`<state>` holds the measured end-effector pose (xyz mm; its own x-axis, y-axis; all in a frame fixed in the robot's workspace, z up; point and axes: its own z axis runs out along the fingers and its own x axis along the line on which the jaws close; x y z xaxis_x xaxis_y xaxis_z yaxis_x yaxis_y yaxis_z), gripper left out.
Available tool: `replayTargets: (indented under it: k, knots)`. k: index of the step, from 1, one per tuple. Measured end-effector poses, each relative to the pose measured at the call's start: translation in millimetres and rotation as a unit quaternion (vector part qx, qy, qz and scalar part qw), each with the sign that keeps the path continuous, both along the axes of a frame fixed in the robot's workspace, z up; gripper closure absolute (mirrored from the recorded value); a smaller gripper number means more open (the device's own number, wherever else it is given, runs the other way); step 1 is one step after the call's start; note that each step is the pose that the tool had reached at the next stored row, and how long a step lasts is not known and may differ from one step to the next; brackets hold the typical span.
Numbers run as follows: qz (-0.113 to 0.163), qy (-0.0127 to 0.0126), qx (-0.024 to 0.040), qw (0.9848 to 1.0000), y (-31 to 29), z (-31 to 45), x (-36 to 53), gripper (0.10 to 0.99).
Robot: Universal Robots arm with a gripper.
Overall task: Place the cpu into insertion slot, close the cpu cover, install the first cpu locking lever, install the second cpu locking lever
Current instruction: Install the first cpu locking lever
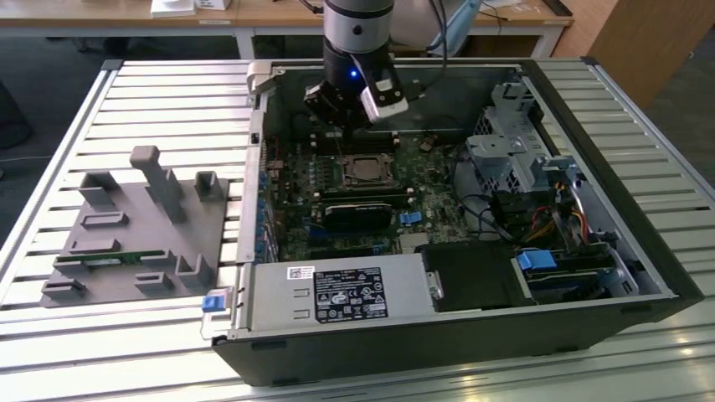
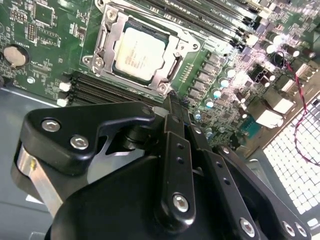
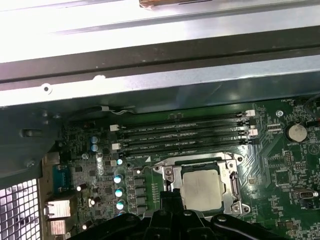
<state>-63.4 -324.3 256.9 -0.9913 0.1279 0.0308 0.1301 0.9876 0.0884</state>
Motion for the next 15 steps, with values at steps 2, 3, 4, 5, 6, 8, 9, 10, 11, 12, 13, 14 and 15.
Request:
replayTargets:
  k: [2,3,4,5,6,8,9,10,11,12,13,14,15]
  knots:
    - [0.002,-0.0037,0.0001,1.0000,-0.1,0.0,-1.5,0.980]
    - [0.002,-0.0075,0.0001,1.0000,0.0,0.1,-3.1,0.980]
    - [0.002,-0.0106,0.0001,0.9999,0.0,0.6,-4.3,0.980]
    - [0.002,-0.0129,0.0000,0.9999,0.0,1.3,-5.1,0.980]
    - [0.002,-0.0146,0.0001,0.9999,0.0,2.2,-5.7,0.980]
    - [0.002,-0.0171,0.0001,0.9999,0.0,4.0,-6.4,0.980]
    - [0.002,-0.0182,0.0001,0.9998,0.0,4.7,-6.7,0.980]
    - [0.002,-0.0197,0.0001,0.9998,0.0,5.2,-7.2,0.980]
    - [0.002,-0.0213,0.0002,0.9998,0.0,5.3,-8.1,0.980]
    - [0.002,-0.0227,0.0002,0.9997,0.0,5.3,-9.3,0.980]
    - [0.002,-0.0234,0.0001,0.9997,0.0,5.4,-10.5,0.980]
    - [0.002,-0.0237,0.0001,0.9997,0.0,5.4,-11.6,0.980]
    - [0.002,-0.0238,0.0002,0.9997,0.0,5.3,-12.6,0.980]
